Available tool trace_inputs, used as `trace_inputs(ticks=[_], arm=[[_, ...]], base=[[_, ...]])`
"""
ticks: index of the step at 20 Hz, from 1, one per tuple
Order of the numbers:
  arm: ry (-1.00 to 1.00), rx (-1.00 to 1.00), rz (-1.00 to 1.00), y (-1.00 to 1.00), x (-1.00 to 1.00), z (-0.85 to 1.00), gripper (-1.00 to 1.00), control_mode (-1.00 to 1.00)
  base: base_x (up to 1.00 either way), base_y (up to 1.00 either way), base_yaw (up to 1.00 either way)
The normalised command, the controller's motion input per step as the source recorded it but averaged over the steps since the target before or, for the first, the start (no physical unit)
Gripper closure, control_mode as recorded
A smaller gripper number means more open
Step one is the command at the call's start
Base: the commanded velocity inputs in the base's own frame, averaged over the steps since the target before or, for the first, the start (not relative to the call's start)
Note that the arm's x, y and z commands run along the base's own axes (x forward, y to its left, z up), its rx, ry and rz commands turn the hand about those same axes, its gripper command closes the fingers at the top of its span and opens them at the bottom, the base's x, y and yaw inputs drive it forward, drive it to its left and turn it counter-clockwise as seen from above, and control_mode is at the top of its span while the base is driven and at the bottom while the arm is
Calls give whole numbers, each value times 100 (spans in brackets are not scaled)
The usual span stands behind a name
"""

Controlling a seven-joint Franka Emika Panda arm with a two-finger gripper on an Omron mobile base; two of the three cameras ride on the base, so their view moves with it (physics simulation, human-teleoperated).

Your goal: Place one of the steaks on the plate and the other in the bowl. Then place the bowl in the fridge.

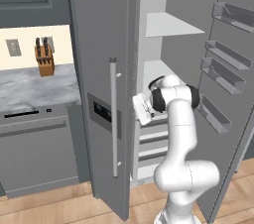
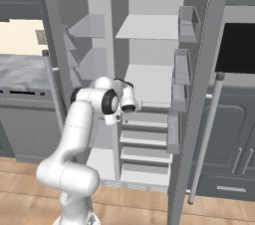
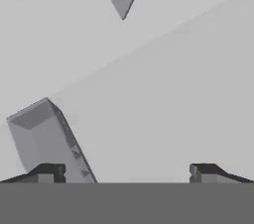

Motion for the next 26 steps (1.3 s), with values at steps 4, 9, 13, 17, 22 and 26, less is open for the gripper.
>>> trace_inputs(ticks=[4, 9, 13, 17, 22, 26], arm=[[0, 12, 19, 37, 48, -38, -100, -100], [0, 8, 14, 67, 21, -17, -100, -100], [0, 0, 5, 95, -10, -1, -100, -100], [-7, 0, 0, 43, -63, 0, -100, -100], [-10, 0, 0, 44, -65, 1, -100, -100], [-8, -1, -2, 64, -65, 19, -100, -100]], base=[[0, 0, 0], [0, 0, 0], [0, 0, 0], [0, 0, 0], [0, 0, 0], [0, 0, 0]])
